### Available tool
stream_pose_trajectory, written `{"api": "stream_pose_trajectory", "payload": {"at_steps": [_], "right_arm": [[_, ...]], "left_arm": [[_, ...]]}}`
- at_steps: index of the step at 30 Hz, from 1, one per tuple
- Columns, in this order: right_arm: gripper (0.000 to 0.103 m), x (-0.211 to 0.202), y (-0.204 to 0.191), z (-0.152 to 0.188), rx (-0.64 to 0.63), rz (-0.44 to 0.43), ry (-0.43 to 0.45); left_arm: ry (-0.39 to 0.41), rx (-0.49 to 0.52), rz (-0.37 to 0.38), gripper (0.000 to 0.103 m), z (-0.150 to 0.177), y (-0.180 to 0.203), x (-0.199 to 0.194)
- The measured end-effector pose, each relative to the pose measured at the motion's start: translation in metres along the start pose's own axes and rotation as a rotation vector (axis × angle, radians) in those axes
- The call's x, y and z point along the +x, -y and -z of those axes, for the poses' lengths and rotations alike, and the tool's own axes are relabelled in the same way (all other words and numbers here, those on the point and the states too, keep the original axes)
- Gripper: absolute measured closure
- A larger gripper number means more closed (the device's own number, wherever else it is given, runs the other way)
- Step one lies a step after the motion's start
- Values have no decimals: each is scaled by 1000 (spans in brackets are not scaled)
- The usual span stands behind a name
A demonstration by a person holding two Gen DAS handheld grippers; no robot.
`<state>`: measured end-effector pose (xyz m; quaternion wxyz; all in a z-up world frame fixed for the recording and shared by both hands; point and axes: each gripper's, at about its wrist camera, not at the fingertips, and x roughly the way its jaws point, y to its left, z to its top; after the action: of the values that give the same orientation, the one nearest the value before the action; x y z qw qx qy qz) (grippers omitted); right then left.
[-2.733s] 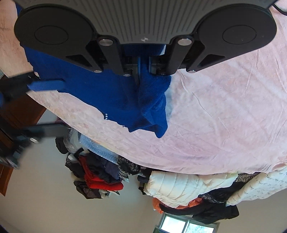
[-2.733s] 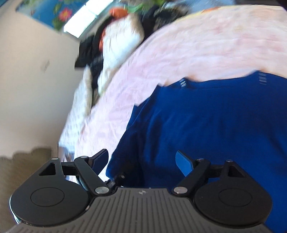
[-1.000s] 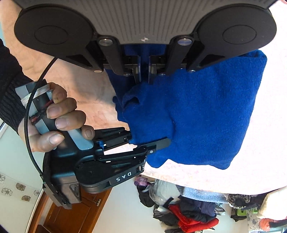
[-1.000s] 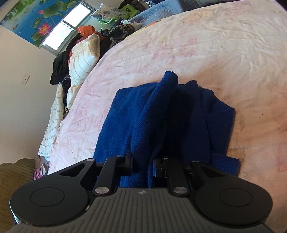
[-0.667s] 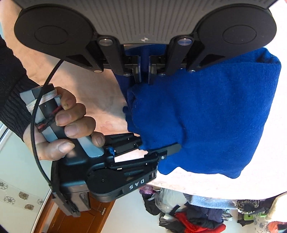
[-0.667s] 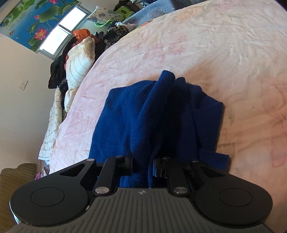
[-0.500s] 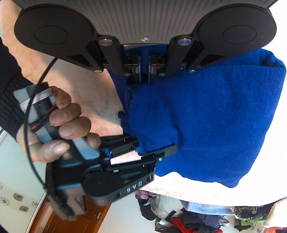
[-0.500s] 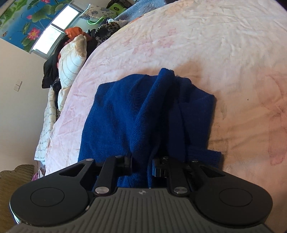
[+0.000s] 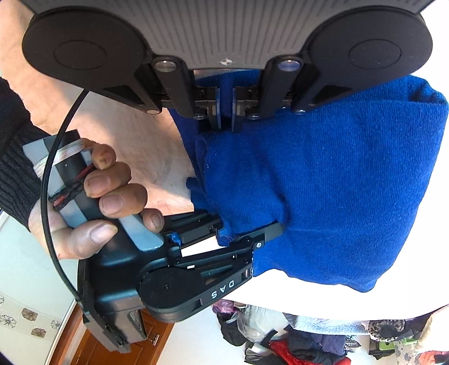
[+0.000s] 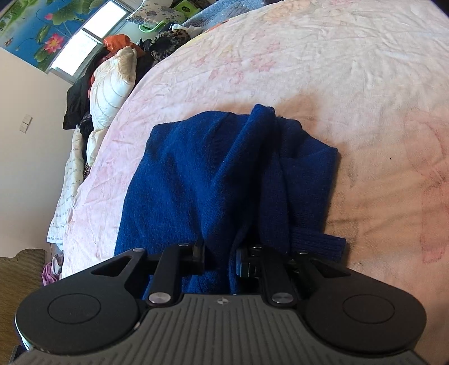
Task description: Fold small clothes
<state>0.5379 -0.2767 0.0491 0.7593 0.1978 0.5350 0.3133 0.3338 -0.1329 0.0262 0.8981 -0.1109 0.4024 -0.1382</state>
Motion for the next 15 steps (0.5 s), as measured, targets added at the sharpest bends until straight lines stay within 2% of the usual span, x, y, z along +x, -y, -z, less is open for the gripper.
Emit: {"api": "stream_pose_trajectory", "payload": {"at_steps": [4,6,9,12,15], "right_arm": [[84,-3,-2,-3,-25,4,0],[84,-4,0,-3,-20,3,-3],[84,-10,-5,-4,-38,-6,15],[84,-18,-7,-6,-60,-18,33],[85,-7,2,-4,-54,39,-9]], "left_arm": [[-3,8,66,96,-1,-3,-15],[11,74,112,96,2,-6,-30],[5,145,130,96,8,-23,-53],[-15,125,127,96,7,-53,-72],[39,31,73,96,-1,-88,-92]]}}
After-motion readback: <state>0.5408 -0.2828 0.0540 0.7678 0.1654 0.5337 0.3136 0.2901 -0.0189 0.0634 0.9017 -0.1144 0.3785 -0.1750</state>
